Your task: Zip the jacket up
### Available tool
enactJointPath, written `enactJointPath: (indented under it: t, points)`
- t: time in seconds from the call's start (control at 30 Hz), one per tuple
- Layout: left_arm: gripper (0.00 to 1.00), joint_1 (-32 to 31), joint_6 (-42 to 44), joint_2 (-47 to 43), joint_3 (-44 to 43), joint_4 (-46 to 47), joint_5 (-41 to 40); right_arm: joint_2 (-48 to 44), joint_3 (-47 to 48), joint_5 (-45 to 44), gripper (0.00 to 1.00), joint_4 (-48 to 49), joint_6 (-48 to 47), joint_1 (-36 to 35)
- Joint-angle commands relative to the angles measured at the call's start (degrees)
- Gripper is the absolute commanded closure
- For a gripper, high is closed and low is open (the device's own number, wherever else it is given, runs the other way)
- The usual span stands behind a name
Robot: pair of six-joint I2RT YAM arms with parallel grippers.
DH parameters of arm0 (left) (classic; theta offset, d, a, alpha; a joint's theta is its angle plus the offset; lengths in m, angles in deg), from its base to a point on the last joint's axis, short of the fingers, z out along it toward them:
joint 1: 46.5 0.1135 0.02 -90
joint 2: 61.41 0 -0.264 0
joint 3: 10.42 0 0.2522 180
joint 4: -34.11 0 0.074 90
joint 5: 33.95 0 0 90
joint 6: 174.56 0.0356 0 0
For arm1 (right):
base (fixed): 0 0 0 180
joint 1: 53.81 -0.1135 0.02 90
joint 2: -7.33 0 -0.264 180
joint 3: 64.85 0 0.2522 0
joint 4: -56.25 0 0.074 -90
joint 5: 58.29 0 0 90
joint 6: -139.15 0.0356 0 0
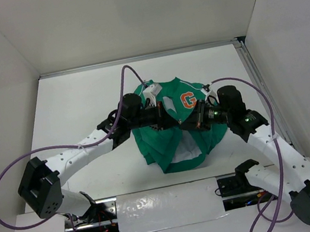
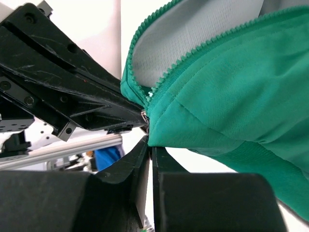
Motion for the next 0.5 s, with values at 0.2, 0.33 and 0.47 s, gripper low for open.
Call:
enactJointPath:
  t: [0.2, 0.33, 0.47]
  points:
    - [1.0, -0.9, -0.5, -3.2, 0.0, 5.4, -1.9, -3.1, -1.7, 1.6, 0.74, 4.3, 3.5, 0.0]
    - [1.0, -1.2, -1.8, -3.3, -0.1, 5.6, -0.8, -4.5, -3.3, 1.3, 0.72, 6.9, 4.4, 0.0]
    - [1.0, -1.6, -2.9, -3.5, 0.5, 6.1, -0.1, -4.2, -4.2, 1.1, 0.73, 8.9, 4.7, 0.0]
